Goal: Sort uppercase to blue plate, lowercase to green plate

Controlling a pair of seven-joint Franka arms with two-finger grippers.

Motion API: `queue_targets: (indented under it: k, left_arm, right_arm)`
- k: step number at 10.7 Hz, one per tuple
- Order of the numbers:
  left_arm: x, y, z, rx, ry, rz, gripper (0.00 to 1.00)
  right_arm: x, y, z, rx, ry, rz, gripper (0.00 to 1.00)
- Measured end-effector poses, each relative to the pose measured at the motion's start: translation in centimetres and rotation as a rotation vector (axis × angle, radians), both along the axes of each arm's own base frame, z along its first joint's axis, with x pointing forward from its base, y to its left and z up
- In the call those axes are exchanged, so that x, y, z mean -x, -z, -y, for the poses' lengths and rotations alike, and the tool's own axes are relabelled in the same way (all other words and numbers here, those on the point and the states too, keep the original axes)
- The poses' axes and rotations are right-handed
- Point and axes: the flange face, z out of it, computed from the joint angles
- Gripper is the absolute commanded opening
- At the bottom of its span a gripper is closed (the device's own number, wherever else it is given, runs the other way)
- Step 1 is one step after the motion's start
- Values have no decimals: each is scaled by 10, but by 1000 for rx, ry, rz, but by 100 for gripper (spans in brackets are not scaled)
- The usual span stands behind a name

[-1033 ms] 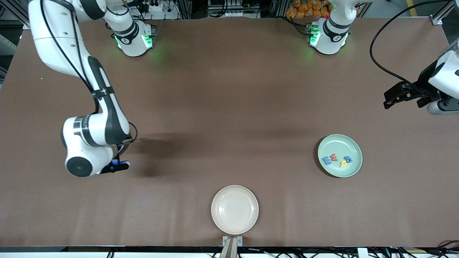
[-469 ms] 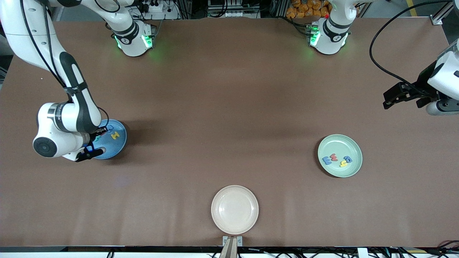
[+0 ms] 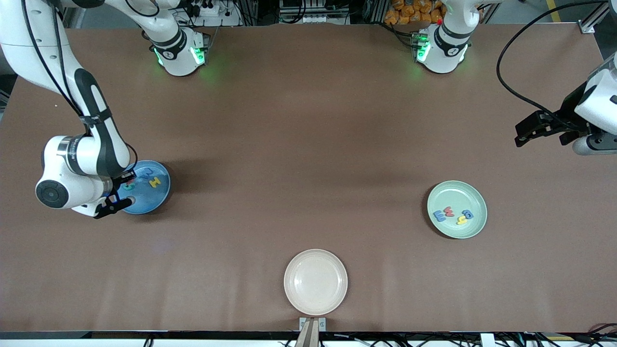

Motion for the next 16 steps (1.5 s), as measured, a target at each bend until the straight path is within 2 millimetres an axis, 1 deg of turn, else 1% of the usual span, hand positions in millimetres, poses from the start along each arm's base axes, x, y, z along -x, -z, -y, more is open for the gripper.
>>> queue_targets:
  k: [1,2,3,4,5,6,7,8,9,12,14,16]
  left_arm:
    - [0,0,0,0,0,0,100]
    - [0,0,0,0,0,0,100]
    - [0,0,-1,0,-1,-1,100]
    - [-1,1,-1,0,-1,-1,100]
    - [-1,1,-1,0,-1,-2,100]
    - [-1,1,0,0,-1,-2,100]
    - [-1,1,0,0,0,-2,100]
    - [-1,1,0,0,0,-2,100]
    - [-1,1,0,0,0,-2,100]
    - [-1,3,-1,0,-1,-5,100]
    - [-2,3,-1,0,-2,-6,100]
    - [-2,4,-1,0,-2,-6,100]
  right_arm:
    - [0,0,0,1,-2,3,79]
    - [-1,0,0,2,-4,5,90]
    - [-1,0,0,2,-4,6,94]
    - [-1,0,0,2,-5,6,95]
    - [-1,-1,0,2,-5,7,97]
    - [-2,-4,0,3,-5,13,97]
    - [-5,-11,0,4,-4,19,97]
    - [-8,-27,1,8,1,22,100]
    - [-11,-48,1,12,17,28,100]
    - [-20,-121,-8,29,100,73,100]
    - [-23,-176,-19,36,135,129,100]
    - [-20,-242,-39,49,182,182,100]
